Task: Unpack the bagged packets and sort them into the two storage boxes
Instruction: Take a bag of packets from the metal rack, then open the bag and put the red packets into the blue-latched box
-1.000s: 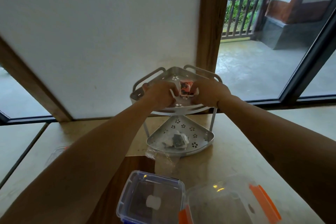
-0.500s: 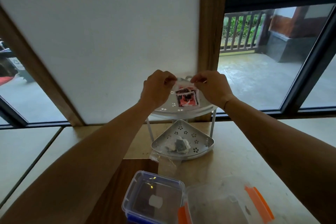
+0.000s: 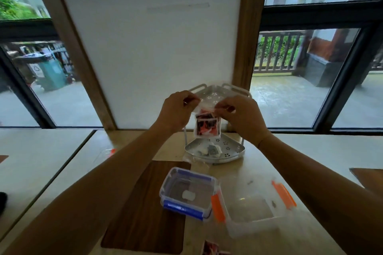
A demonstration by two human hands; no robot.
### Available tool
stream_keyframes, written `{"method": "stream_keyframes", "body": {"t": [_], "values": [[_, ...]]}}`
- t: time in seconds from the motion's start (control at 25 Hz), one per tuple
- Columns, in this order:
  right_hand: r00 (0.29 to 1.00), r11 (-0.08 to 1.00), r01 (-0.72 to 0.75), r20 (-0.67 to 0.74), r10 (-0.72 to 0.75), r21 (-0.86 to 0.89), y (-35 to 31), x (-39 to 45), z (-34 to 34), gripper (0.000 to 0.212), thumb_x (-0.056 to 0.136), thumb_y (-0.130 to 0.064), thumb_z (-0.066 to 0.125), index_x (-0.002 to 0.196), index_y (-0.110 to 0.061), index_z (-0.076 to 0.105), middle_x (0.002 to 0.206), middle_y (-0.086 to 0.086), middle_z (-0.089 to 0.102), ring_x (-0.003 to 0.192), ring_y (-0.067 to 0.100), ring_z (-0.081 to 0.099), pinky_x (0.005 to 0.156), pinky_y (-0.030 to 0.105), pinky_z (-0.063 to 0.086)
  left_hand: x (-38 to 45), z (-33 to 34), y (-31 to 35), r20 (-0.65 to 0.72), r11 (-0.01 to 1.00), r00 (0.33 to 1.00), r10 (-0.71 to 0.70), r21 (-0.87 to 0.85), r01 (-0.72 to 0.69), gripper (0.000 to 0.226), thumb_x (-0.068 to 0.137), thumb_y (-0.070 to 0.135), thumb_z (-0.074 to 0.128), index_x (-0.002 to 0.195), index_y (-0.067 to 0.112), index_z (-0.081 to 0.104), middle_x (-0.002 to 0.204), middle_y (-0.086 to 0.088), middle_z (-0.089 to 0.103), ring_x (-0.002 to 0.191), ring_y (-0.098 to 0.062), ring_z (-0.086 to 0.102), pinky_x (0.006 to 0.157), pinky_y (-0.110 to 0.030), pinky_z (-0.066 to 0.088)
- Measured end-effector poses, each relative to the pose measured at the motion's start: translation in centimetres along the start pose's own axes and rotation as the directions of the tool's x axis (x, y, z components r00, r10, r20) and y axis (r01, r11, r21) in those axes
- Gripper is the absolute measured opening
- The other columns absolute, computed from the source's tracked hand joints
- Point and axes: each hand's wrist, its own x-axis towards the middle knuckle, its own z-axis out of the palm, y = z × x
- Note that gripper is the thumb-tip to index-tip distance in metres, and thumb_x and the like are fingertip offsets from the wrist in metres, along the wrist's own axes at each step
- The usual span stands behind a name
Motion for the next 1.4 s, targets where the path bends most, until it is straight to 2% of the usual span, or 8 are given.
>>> {"method": "stream_keyframes", "body": {"t": [0.12,0.44,0.6,0.72,0.88,1.04,1.28,1.4], "values": [[0.995,0.998,-0.050,0.093,0.048,0.024,-2.8,-5.1,1.9,0.018,0.087,-0.028,0.068,0.099,-0.017,0.075,0.095,-0.002,0.072,0.076,0.005,0.061,0.075,0.015,0.048,-6.1,-1.6,-2.2,0.068,0.999,0.996,-0.051,-0.012,0.052,0.015,0.094,0.017,0.061,0.103,0.012,0.071,0.094,0.004,0.067,0.082,-0.008,0.060,0.073,-0.015,0.043],[0.970,0.993,-0.106,0.215,0.116,-0.056,-6.8,-18.2,8.9,0.016,0.088,-0.038,0.063,0.095,-0.030,0.074,0.090,-0.006,0.074,0.074,0.006,0.064,0.073,0.028,0.056,-20.2,-1.5,-10.0,0.248,0.975,0.946,-0.210,-0.022,0.223,0.010,0.093,0.021,0.061,0.094,0.018,0.071,0.088,0.008,0.070,0.083,-0.005,0.067,0.076,-0.022,0.054],[0.933,0.991,-0.081,0.342,0.112,-0.103,-7.8,-23.9,11.7,0.016,0.091,-0.037,0.060,0.100,-0.032,0.072,0.095,-0.011,0.071,0.074,-0.003,0.055,0.068,0.011,0.041,-26.1,-1.0,-12.4,0.360,0.937,0.883,-0.301,-0.061,0.344,0.012,0.092,0.020,0.062,0.086,0.029,0.068,0.083,0.013,0.068,0.077,0.004,0.065,0.069,-0.014,0.048],[0.907,0.988,-0.092,0.400,0.133,-0.121,-8.1,-27.9,13.7,0.016,0.091,-0.036,0.061,0.101,-0.032,0.073,0.095,-0.010,0.073,0.074,0.000,0.056,0.064,0.005,0.032,-29.7,-0.2,-14.4,0.424,0.930,0.845,-0.327,-0.014,0.367,0.010,0.092,0.019,0.061,0.092,0.024,0.070,0.086,0.012,0.068,0.078,-0.001,0.065,0.072,-0.016,0.048],[0.889,0.978,-0.154,0.412,0.200,-0.141,-9.0,-32.7,16.1,0.017,0.092,-0.037,0.057,0.099,-0.032,0.072,0.096,-0.011,0.072,0.080,0.005,0.063,0.068,0.016,0.045,-33.6,1.0,-16.5,0.443,0.889,0.794,-0.416,0.015,0.458,0.013,0.094,0.019,0.059,0.099,0.019,0.072,0.088,0.012,0.064,0.078,0.001,0.058,0.067,-0.012,0.040],[0.833,0.957,-0.215,0.475,0.285,-0.197,-9.5,-36.8,17.9,0.025,0.091,-0.051,0.047,0.101,-0.038,0.067,0.095,-0.014,0.071,0.082,0.009,0.066,0.067,0.030,0.052,-36.6,1.8,-18.0,0.457,0.856,0.759,-0.465,0.014,0.516,0.015,0.093,0.018,0.060,0.098,0.016,0.074,0.095,0.004,0.070,0.089,-0.009,0.062,0.075,-0.017,0.046],[0.826,0.935,-0.281,0.441,0.350,-0.215,-10.7,-38.6,19.1,0.025,0.088,-0.054,0.054,0.093,-0.034,0.068,0.082,-0.014,0.071,0.071,0.005,0.064,0.061,0.027,0.051,-38.5,2.1,-17.6,0.357,0.751,0.727,-0.586,-0.097,0.653,0.017,0.094,0.026,0.060,0.111,0.026,0.063,0.096,0.011,0.064,0.087,-0.002,0.060,0.073,-0.015,0.047],[0.815,0.922,-0.339,0.429,0.388,-0.190,-11.4,-38.5,19.4,0.022,0.088,-0.053,0.055,0.092,-0.035,0.066,0.080,-0.015,0.069,0.068,0.002,0.062,0.060,0.023,0.052,-39.6,2.0,-16.4,0.295,0.605,0.624,-0.724,-0.165,0.779,0.019,0.092,0.036,0.061,0.102,0.020,0.058,0.093,0.000,0.064,0.082,-0.013,0.063,0.068,-0.022,0.052]]}}
